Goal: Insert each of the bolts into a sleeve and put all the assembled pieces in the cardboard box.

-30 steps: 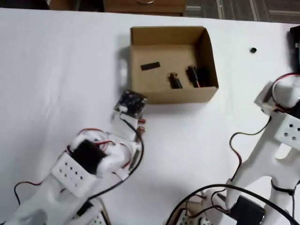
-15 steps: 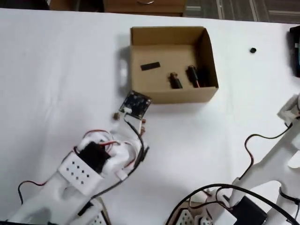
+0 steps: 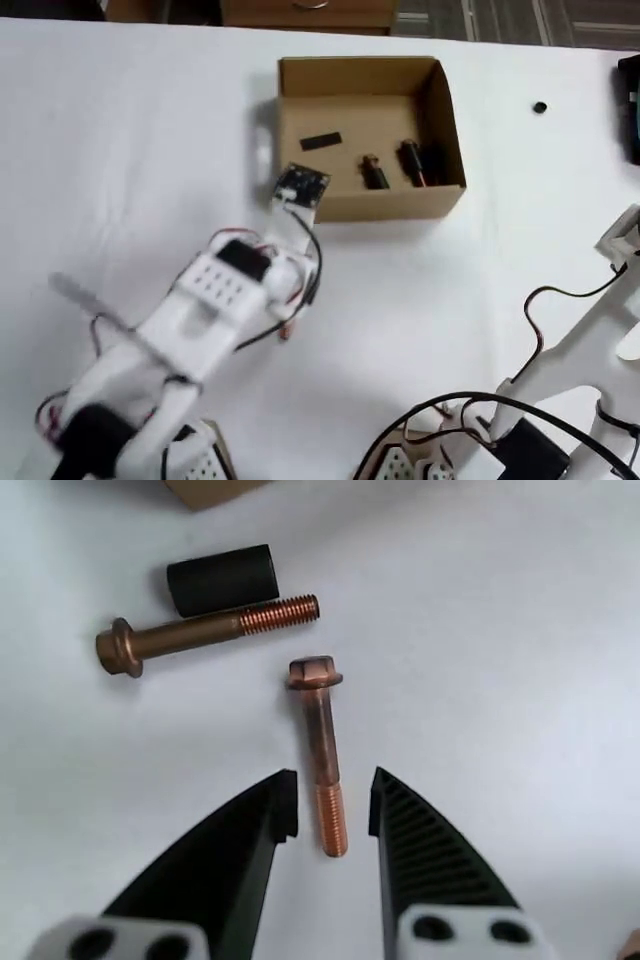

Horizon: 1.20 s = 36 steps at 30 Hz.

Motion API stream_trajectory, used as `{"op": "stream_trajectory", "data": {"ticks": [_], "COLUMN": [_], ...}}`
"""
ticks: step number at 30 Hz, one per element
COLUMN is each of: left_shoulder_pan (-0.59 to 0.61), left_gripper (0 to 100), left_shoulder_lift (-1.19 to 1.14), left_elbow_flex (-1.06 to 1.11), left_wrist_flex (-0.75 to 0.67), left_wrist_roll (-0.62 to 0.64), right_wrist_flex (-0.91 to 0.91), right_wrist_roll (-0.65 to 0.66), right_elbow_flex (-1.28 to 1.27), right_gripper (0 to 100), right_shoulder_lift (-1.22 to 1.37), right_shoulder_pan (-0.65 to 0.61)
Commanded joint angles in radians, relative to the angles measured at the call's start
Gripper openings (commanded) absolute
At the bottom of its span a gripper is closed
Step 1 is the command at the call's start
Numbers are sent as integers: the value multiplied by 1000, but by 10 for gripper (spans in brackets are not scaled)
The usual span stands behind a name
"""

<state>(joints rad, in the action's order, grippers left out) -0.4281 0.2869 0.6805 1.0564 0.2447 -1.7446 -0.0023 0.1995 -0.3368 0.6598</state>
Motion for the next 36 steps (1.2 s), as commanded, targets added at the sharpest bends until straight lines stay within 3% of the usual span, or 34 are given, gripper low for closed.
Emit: {"op": "stream_trajectory", "data": {"ticks": [1, 8, 22, 32, 36], "left_shoulder_pan": [5, 3, 9, 28, 28], "left_gripper": [136, 135, 135, 132, 12], "left_shoulder_lift": [-143, -327, -508, -525, -525], "left_elbow_flex": [-127, -232, -232, -263, -260], "left_wrist_flex": [43, 104, -126, -137, -137], "left_wrist_roll": [37, 52, 48, 49, 49], "right_wrist_flex": [-10, -10, -12, -13, -13], "right_wrist_roll": [6, 6, 8, 8, 8], "right_elbow_flex": [3, 3, 2, 2, 2], "right_gripper": [20, 20, 20, 20, 20], "right_shoulder_lift": [-42, -41, -42, -42, -42], "right_shoulder_pan": [10, 2, 1, -18, -18]}}
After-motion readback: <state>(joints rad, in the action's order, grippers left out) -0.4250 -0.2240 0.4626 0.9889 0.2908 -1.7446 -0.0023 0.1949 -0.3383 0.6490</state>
